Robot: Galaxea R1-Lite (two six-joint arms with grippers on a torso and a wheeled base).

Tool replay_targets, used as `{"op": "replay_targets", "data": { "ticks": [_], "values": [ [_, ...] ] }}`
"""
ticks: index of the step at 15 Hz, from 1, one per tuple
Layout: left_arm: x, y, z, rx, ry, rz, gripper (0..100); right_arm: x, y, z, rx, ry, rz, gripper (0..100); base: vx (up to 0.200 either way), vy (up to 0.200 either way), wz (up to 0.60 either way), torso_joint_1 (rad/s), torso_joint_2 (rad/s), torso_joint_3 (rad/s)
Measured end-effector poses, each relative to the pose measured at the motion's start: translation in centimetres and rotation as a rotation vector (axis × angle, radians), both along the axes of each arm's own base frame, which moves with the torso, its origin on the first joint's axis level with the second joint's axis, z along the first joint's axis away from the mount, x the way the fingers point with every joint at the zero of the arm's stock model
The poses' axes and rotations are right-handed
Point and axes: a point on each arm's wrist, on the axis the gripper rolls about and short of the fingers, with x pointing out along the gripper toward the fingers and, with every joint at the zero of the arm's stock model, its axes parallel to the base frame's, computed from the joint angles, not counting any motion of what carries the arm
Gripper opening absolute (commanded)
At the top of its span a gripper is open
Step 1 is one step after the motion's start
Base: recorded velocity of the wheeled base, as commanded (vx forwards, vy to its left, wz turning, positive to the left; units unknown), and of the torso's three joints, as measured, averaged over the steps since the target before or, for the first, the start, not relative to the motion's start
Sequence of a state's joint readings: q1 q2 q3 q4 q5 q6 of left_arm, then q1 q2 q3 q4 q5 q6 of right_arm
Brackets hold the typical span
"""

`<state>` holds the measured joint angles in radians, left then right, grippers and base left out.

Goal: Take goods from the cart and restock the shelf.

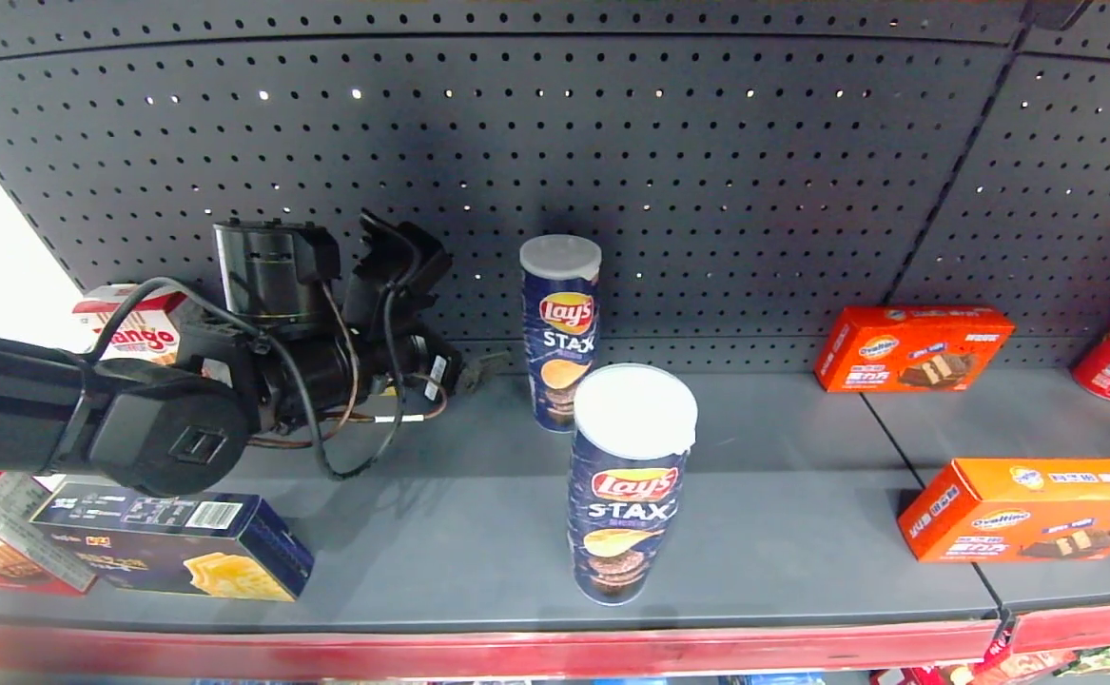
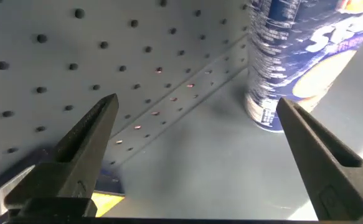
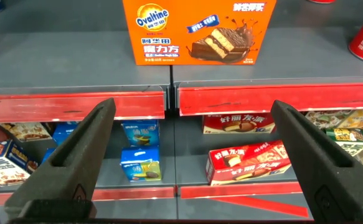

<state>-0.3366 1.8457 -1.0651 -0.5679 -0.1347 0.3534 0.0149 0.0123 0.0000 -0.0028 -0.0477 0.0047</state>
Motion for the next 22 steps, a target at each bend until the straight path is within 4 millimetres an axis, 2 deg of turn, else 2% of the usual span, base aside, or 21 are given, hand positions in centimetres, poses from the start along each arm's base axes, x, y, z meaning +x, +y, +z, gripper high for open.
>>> {"op": "replay_targets", "data": {
  "ticks": [11, 22],
  "values": [
    [2.7, -1.5, -0.8, 0.007, -0.001, 0.030, 100, 0.0, 0.0, 0.0, 0.000, 0.000, 0.000, 100, 0.000, 0.000, 0.00, 0.000, 0.00, 0.000],
    [3.2, -3.2, -1.3, 0.003, 0.000, -0.003, 100, 0.0, 0.0, 0.0, 0.000, 0.000, 0.000, 100, 0.000, 0.000, 0.00, 0.000, 0.00, 0.000]
  ]
}}
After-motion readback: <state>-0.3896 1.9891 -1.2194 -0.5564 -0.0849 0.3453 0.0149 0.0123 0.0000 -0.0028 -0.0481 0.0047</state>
